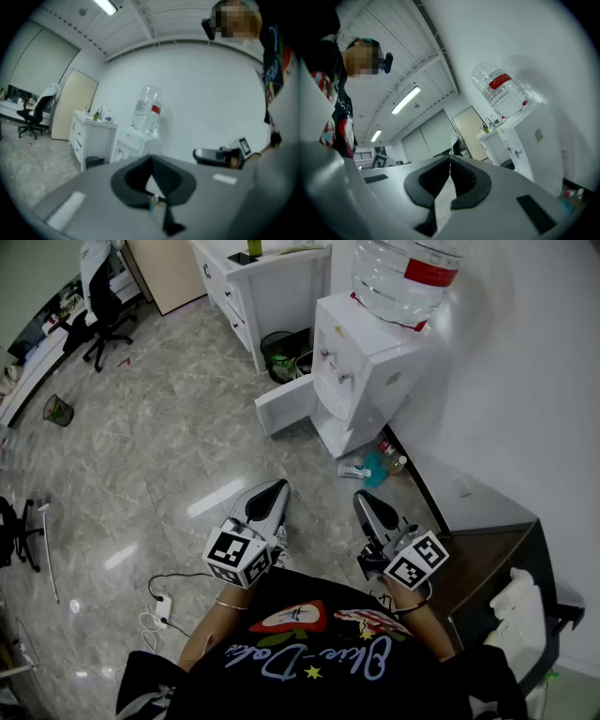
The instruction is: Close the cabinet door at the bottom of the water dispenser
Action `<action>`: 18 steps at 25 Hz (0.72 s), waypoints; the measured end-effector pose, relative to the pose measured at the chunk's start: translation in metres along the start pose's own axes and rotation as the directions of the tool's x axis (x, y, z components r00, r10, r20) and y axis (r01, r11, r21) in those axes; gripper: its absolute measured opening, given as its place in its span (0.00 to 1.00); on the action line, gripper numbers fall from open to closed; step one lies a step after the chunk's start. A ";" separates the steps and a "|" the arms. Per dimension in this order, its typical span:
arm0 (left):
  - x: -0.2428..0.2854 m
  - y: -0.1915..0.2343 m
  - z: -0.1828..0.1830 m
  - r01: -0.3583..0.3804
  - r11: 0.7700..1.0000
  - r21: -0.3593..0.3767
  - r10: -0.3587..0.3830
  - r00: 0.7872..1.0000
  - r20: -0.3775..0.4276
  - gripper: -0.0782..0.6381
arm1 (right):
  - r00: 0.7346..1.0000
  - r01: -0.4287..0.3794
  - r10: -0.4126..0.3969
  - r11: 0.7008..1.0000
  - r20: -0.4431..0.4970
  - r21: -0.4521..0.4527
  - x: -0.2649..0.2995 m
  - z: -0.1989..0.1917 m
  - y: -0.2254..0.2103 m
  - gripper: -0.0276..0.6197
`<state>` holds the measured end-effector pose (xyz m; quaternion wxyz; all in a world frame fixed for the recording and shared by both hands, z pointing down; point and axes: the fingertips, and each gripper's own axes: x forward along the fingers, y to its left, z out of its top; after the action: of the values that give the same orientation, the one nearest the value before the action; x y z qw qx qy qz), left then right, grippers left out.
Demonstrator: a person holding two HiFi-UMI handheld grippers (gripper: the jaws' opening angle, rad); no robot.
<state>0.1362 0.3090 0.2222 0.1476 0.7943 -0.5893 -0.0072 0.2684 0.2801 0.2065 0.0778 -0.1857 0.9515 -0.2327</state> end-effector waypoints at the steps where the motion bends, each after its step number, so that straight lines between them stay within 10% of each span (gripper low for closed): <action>1: 0.013 0.021 0.008 0.012 1.000 0.014 -0.012 1.000 -0.010 0.10 | 1.000 0.004 -0.004 1.000 0.024 0.013 0.024 0.005 -0.009 0.07; 10: 0.103 0.204 0.076 0.138 0.989 0.051 -0.133 0.987 -0.087 0.10 | 0.991 0.109 -0.110 0.994 0.074 0.026 0.237 0.034 -0.078 0.07; 18: 0.194 0.304 0.036 0.111 0.992 -0.055 -0.119 0.980 -0.162 0.10 | 0.955 0.295 -0.294 0.955 -0.023 0.033 0.312 0.001 -0.160 0.07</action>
<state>-0.0957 0.0393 0.2933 0.2134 0.8213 -0.5278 0.0363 0.0324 0.0260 0.2616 0.0370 -0.3218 0.9095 -0.2605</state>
